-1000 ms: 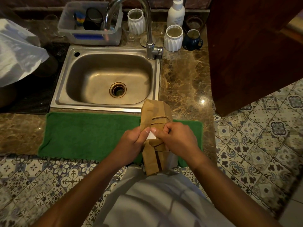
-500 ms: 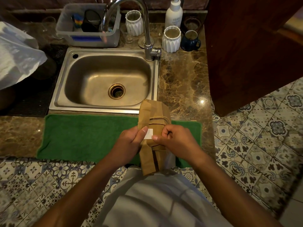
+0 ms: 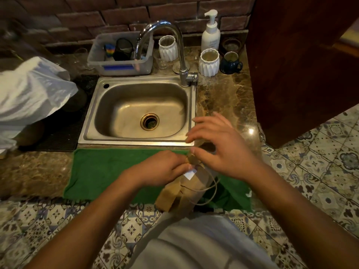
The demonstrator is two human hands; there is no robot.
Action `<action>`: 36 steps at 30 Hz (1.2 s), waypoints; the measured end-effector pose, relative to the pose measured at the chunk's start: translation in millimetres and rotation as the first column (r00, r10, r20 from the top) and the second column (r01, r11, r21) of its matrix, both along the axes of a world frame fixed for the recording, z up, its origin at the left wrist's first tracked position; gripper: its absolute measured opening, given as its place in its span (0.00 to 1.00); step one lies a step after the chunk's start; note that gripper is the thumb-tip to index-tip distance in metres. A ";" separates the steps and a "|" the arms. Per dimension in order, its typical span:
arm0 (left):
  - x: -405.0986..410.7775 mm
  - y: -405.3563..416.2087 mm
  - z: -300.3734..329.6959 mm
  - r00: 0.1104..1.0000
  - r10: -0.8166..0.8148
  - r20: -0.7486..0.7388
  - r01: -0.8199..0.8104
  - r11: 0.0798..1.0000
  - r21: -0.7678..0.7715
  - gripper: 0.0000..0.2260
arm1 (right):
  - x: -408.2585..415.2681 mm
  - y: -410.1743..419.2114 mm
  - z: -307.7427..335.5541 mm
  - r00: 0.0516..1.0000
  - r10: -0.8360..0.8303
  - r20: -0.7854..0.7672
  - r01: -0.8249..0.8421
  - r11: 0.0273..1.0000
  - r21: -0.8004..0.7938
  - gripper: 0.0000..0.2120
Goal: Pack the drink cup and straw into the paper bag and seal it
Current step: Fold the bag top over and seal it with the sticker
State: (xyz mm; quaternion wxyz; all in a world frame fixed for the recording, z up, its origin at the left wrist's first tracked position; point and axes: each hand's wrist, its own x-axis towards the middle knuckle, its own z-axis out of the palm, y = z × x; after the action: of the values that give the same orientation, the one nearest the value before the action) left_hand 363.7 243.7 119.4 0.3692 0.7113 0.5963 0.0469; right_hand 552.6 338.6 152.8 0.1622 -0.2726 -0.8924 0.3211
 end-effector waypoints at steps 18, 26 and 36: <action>3.2 -11.7 -8.5 0.949 0.306 0.072 -0.313 0.899 0.308 0.11 | 24.8 2.2 -39.3 0.989 -0.117 0.086 0.133 0.970 -0.205 0.09; 12.1 -6.2 -11.7 0.964 0.253 0.080 -0.265 0.917 0.299 0.09 | 16.2 12.3 -30.8 0.935 0.004 0.354 0.027 0.996 -0.081 0.11; 12.3 11.2 -5.3 0.990 0.137 0.024 -0.138 0.946 0.292 0.13 | 0.9 13.1 -32.1 0.901 0.124 0.415 -0.112 0.992 -0.053 0.06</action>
State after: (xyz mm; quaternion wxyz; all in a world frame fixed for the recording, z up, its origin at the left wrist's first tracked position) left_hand 376.0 254.9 114.1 0.2564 0.7148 0.6303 0.1614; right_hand 553.6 351.7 120.7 -0.0557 -0.2826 -0.9167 0.2769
